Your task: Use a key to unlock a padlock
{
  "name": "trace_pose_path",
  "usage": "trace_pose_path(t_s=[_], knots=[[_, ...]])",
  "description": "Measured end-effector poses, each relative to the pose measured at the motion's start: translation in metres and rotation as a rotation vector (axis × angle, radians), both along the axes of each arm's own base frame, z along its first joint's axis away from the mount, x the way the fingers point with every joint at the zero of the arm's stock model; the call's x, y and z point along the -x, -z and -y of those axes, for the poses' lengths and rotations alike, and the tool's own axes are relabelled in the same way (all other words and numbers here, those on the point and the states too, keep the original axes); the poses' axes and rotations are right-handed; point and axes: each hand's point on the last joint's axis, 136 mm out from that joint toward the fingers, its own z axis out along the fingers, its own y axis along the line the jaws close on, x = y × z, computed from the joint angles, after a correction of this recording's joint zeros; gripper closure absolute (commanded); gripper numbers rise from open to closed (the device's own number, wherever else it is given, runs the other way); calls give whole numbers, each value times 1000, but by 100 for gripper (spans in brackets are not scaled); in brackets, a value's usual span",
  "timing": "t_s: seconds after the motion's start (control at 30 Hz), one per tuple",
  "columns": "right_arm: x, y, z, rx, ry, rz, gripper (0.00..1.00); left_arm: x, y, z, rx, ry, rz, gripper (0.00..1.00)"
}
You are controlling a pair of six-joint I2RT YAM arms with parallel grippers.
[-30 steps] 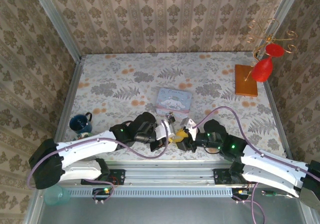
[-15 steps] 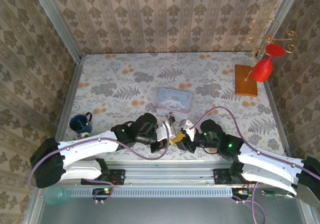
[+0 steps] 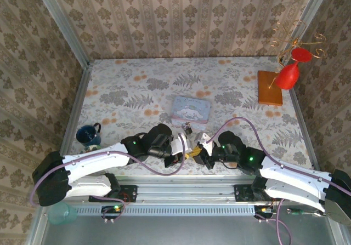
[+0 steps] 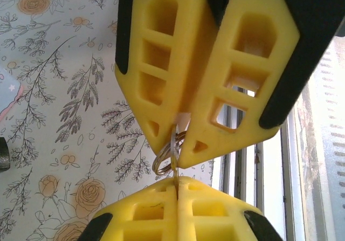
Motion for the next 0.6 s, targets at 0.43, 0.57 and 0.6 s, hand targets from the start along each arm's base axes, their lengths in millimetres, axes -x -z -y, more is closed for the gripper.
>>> trace_pose_path(t_s=[0.43,0.57,0.6], knots=[[0,2,2,10,6,-3,79,3,1,-1,-4,16,-3,100],[0,0,3,9,13,3,79,4,1,-1,-5,25,0,100],[0,0,4,8,15,5,78,4,2,-1,-5,28,1,100]])
